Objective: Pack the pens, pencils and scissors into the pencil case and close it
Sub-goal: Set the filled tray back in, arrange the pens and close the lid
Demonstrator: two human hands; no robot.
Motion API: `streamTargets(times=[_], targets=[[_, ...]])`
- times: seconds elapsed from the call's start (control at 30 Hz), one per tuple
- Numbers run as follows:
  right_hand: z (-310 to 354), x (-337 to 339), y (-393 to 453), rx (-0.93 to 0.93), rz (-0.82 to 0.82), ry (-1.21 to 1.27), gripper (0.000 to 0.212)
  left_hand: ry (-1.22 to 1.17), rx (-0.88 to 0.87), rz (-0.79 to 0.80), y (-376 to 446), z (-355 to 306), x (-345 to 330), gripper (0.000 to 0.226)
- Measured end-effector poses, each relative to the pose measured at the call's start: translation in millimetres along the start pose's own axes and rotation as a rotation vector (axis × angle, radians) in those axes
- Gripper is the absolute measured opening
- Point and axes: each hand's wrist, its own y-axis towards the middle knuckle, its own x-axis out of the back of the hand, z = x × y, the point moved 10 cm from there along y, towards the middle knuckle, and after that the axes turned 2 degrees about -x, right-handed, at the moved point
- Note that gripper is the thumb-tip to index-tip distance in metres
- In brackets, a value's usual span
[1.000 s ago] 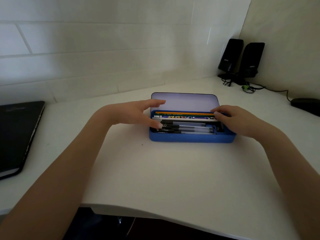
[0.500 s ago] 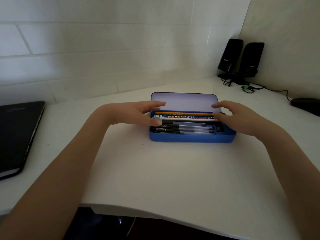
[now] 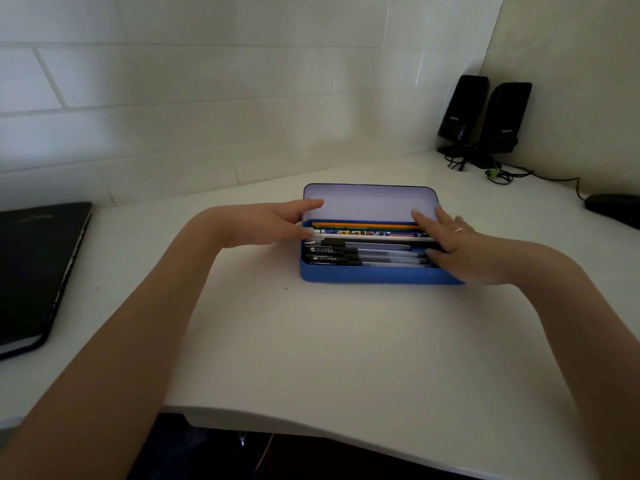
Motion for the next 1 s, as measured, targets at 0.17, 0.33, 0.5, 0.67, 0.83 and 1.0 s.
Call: streamTargets(times=[0.17,0.33,0.5,0.67,0.83,1.0], targets=[[-4.4,9.2,1.8,-0.002,-0.031,0.086,0.064,-0.003,0.004,-0.004,2.4,-1.1,1.8,0.067],[-7.9,14.5,5.3,-0.076,-0.148,0.095,0.06,-0.025,0.02,0.008,4.7,5.7,1.1,0.074],[-0.9,5.2,5.0,-0.044,-0.094,0.131,0.063,-0.033,0.013,0.012,7.0,7.8,2.6,0.075],[-20.4,32.3,3.2,-0.116,-0.246,0.26,0.052,-0.033,-0.007,-0.087,7.5,9.2,11.2,0.078],[-40.4,30.2,9.1,-0.225,-0.318,0.277,0.055,-0.114,-0.032,-0.179,10.9,3.8,13.7,0.062],[-34.6,19.7,18.7,-0.203,-0.281,0.296,0.05,-0.061,-0.034,-0.206,11.2,5.6,7.2,0.068]])
